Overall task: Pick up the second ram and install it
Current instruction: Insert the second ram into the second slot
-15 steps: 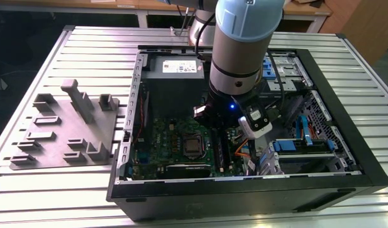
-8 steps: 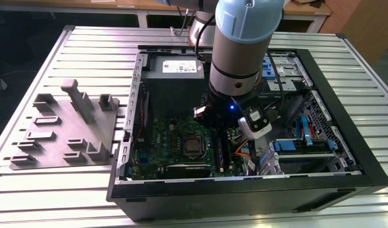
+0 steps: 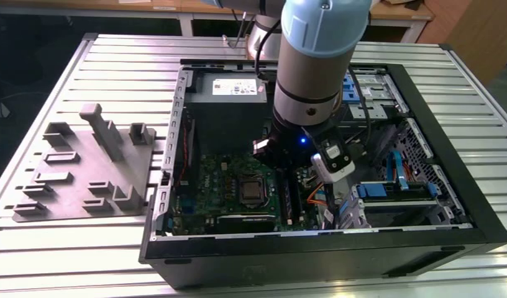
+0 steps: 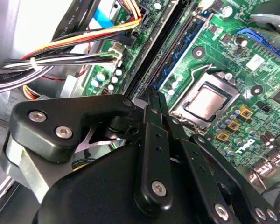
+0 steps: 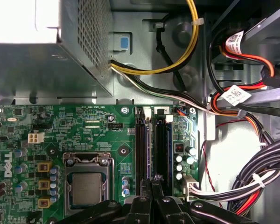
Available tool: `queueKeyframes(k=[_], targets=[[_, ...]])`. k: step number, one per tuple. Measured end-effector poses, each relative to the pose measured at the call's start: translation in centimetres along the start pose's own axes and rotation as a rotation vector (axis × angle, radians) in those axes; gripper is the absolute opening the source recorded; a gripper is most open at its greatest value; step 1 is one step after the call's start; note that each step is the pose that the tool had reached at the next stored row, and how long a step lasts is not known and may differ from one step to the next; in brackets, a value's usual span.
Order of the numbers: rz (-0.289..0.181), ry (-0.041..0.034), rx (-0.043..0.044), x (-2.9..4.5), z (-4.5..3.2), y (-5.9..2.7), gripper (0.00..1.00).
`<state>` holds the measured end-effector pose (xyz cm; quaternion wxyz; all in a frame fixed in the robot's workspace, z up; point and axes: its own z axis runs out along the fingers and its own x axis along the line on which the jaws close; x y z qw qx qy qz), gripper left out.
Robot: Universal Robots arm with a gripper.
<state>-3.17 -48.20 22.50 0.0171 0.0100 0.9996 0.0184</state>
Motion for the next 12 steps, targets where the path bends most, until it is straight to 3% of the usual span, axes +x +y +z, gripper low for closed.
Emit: queueKeyframes(k=[12], targets=[[0.000,0.0001,-0.0008,0.00,0.06,0.00,0.11]])
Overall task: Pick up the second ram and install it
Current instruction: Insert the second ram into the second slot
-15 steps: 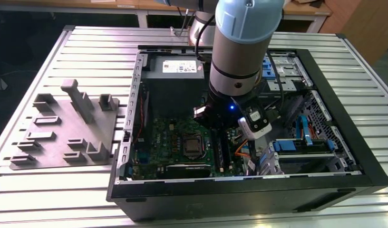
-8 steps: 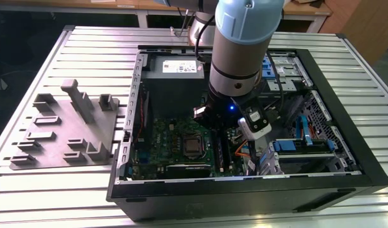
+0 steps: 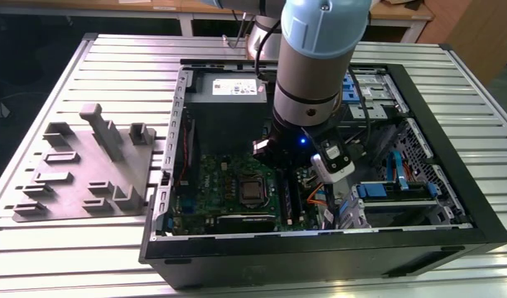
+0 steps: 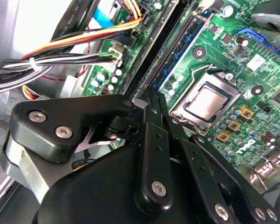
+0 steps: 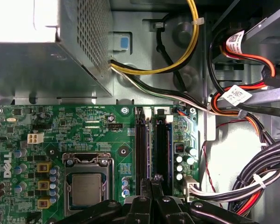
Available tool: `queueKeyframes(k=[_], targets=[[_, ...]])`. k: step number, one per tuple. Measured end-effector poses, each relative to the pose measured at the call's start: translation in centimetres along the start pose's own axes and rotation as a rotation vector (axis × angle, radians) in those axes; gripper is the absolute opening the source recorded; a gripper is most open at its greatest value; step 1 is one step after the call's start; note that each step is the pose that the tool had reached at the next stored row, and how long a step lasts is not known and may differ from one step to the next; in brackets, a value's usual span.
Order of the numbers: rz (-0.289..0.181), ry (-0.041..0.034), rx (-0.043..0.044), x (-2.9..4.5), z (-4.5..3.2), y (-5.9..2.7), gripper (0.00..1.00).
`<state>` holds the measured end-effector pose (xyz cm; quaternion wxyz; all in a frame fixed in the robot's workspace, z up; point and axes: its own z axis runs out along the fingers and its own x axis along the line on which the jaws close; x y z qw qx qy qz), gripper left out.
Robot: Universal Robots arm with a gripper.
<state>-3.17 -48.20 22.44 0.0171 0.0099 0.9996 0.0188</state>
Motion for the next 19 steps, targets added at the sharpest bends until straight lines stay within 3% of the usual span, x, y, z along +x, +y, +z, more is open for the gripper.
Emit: queueKeyframes(k=[3,5,19], targets=[[0.000,0.0002,-0.0122,0.00,0.00,0.00,0.11],[0.001,0.0002,-0.0146,0.00,0.00,0.00,0.11],[0.001,0.0003,-0.0147,0.02,0.51,-0.10,0.11]])
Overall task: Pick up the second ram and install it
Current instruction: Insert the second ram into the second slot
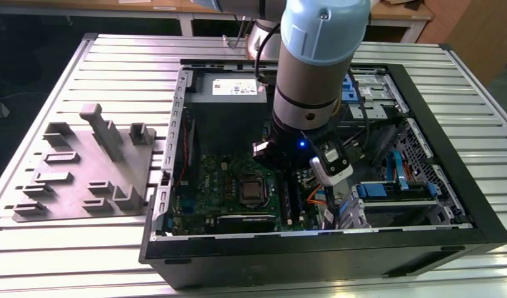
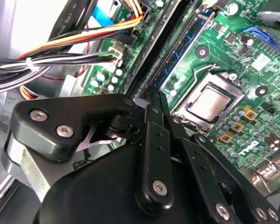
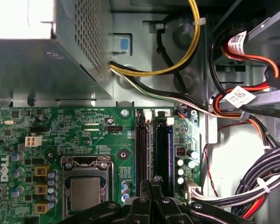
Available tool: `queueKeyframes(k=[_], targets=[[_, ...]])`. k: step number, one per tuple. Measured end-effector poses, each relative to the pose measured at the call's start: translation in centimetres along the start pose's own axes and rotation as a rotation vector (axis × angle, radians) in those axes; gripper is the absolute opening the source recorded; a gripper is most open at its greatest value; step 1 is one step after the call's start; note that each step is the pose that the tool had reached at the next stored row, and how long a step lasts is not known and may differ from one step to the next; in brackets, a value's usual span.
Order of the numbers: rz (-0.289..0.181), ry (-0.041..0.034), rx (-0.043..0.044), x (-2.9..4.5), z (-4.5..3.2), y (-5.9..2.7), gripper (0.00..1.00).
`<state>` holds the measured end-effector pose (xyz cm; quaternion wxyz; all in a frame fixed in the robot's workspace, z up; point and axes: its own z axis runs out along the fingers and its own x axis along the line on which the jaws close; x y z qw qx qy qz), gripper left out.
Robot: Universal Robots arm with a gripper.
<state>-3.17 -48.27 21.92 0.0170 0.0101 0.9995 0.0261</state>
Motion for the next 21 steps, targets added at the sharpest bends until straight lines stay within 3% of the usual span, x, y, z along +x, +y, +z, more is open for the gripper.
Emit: queueKeyframes(k=[21], targets=[[0.000,0.0002,0.0006,0.02,0.53,-0.04,0.11]])
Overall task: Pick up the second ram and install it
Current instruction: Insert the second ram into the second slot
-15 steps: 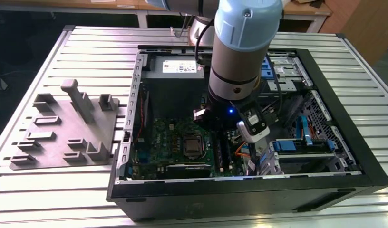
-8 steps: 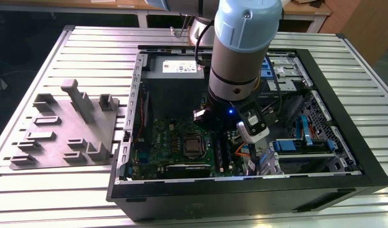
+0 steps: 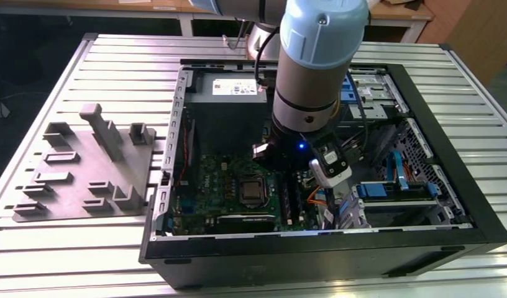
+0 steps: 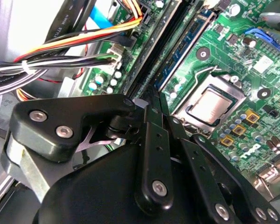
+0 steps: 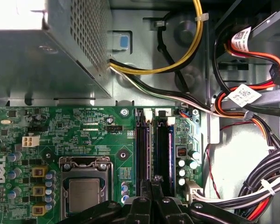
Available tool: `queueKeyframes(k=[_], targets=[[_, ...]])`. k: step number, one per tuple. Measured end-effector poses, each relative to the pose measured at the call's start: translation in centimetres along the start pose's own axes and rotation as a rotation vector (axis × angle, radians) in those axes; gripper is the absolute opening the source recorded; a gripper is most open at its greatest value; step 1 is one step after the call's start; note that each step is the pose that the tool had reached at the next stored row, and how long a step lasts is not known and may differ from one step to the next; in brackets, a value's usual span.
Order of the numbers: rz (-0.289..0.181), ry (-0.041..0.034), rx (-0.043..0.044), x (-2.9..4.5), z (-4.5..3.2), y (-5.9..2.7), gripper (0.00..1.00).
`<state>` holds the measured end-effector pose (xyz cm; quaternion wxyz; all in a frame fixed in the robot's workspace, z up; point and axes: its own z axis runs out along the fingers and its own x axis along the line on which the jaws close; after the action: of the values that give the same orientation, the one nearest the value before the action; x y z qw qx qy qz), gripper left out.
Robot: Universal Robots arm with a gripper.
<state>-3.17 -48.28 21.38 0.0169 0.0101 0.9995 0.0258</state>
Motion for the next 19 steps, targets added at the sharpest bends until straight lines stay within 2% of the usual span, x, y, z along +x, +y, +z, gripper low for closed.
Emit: queueKeyframes(k=[9,11,12,19], targets=[[0.000,-0.0007,-0.0008,-0.01,0.09,0.02,0.11],[0.000,-0.0006,-0.0003,-0.01,0.09,0.02,0.13],[0.000,-0.0004,0.0002,-0.01,0.07,0.01,0.19],[0.000,-0.0002,0.0016,-0.01,-0.10,0.02,0.19]])
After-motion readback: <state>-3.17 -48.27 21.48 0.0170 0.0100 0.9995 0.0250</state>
